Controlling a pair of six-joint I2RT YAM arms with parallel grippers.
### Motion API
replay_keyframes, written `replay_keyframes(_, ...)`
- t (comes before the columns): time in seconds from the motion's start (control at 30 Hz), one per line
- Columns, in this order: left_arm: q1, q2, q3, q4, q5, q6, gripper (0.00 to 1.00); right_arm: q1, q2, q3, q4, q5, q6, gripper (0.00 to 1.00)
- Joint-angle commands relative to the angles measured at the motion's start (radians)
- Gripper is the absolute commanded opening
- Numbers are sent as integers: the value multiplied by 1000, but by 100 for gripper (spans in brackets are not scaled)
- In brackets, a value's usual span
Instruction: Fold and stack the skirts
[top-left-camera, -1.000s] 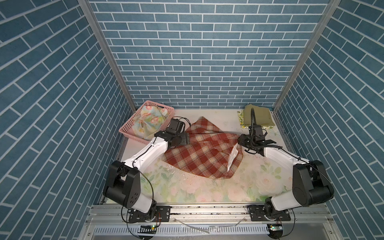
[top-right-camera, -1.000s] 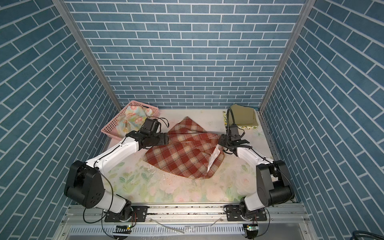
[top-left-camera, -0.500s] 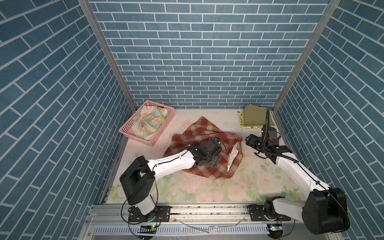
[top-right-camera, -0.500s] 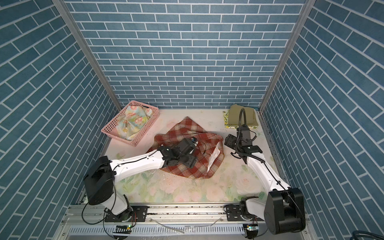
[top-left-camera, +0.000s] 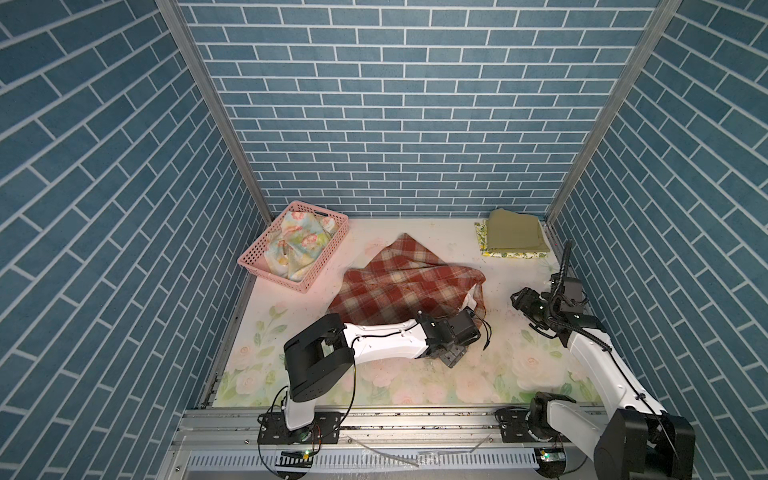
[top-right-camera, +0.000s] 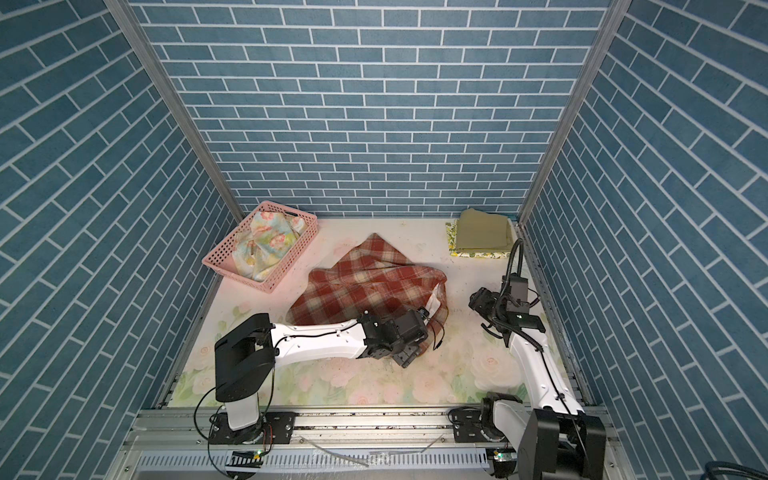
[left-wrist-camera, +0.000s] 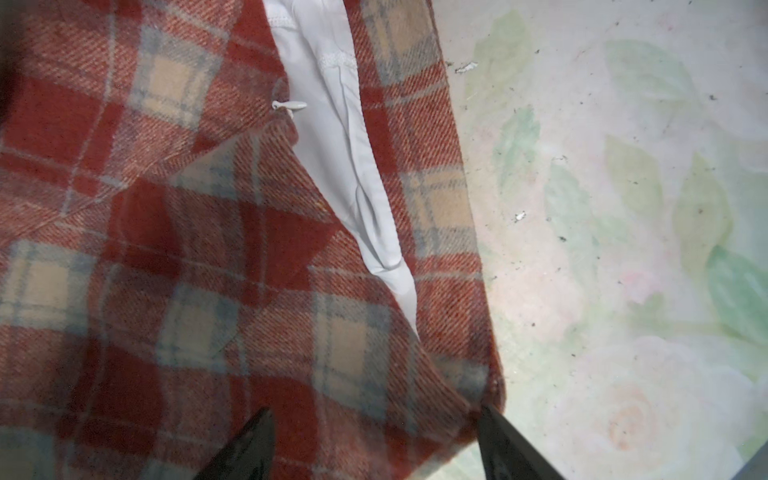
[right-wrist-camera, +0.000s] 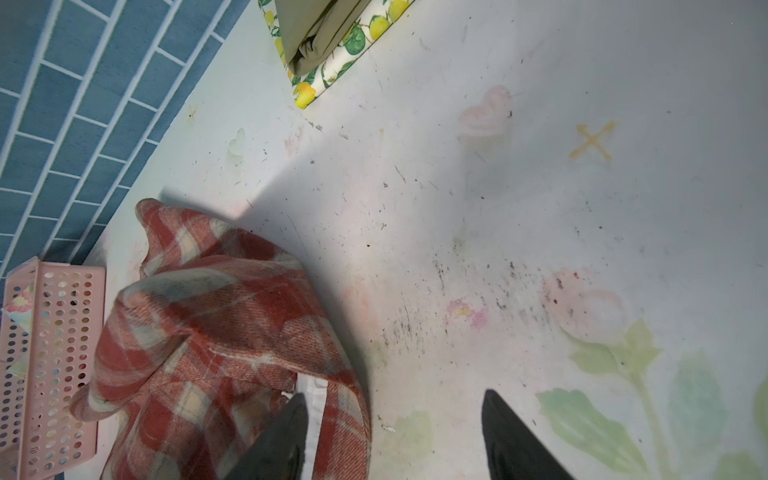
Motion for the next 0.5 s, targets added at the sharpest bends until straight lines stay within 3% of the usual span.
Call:
replay_keyframes(0.0, -12, 49, 53, -5, -4, -41, 77, -3, -39, -17, -18, -21, -11, 66)
replay_keyframes(0.1, -11, 111, 120, -46, -11, -55, 75, -3, -59, -14, -40, -14, -28, 66)
replay_keyframes(0.17, -10, 146, 157, -85, -16, -59, 66, -3, -62, -13, -42, -21, -38, 66)
replay_keyframes(0.3, -3, 118, 93, -80, -51, -82, 9, 17, -41, 10, -40, -58, -95, 68)
replay_keyframes(0.33, 4, 95, 56, -67, -50, -93, 0, 30, -39, 12, -35, -54, -105, 69)
replay_keyframes(0.47, 29, -24, -79, -32, -68, -130, 0, 102, -17, 34, -2, -47, -141, 70)
